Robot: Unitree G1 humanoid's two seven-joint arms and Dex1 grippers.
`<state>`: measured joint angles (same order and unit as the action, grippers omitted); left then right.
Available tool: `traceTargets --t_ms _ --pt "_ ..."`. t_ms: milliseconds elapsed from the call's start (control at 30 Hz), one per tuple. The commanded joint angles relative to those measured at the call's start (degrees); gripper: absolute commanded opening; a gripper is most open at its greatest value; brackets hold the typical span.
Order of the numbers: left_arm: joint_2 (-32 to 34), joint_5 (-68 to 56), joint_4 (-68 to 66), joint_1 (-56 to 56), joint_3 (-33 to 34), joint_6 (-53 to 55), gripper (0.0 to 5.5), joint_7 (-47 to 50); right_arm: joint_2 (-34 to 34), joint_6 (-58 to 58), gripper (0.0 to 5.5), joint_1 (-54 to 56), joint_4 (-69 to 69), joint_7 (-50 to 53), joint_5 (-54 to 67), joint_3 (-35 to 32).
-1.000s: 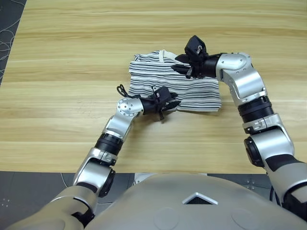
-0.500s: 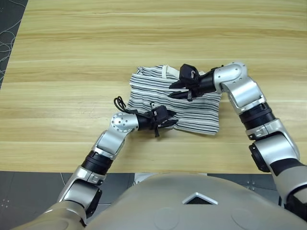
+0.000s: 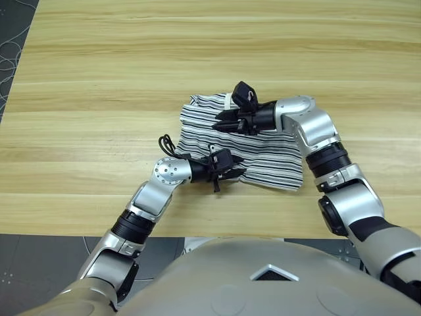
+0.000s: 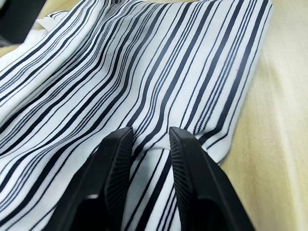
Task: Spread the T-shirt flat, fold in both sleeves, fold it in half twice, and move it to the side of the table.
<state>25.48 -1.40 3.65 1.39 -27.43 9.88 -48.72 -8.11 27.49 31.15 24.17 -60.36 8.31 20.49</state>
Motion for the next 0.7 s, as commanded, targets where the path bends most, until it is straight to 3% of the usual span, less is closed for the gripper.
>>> traceTargets --t_ms 33,333,700 --pt "1.6 2.7 -3.3 1.8 -2.0 3.4 1.40 0.1 -1.3 0.1 1.57 -0.4 0.4 1.2 -1.9 1.5" --pt "1.5 2.7 -3.5 1.6 -1.8 2.9 1.40 0.3 0.5 -4.4 1.57 1.0 10.1 6.2 -7.0 3.6" --pt "1.1 2.4 -3.7 1.9 -2.1 2.9 1.40 0.2 1.9 -12.9 1.57 5.3 18.4 16.9 -10.5 -0.3"
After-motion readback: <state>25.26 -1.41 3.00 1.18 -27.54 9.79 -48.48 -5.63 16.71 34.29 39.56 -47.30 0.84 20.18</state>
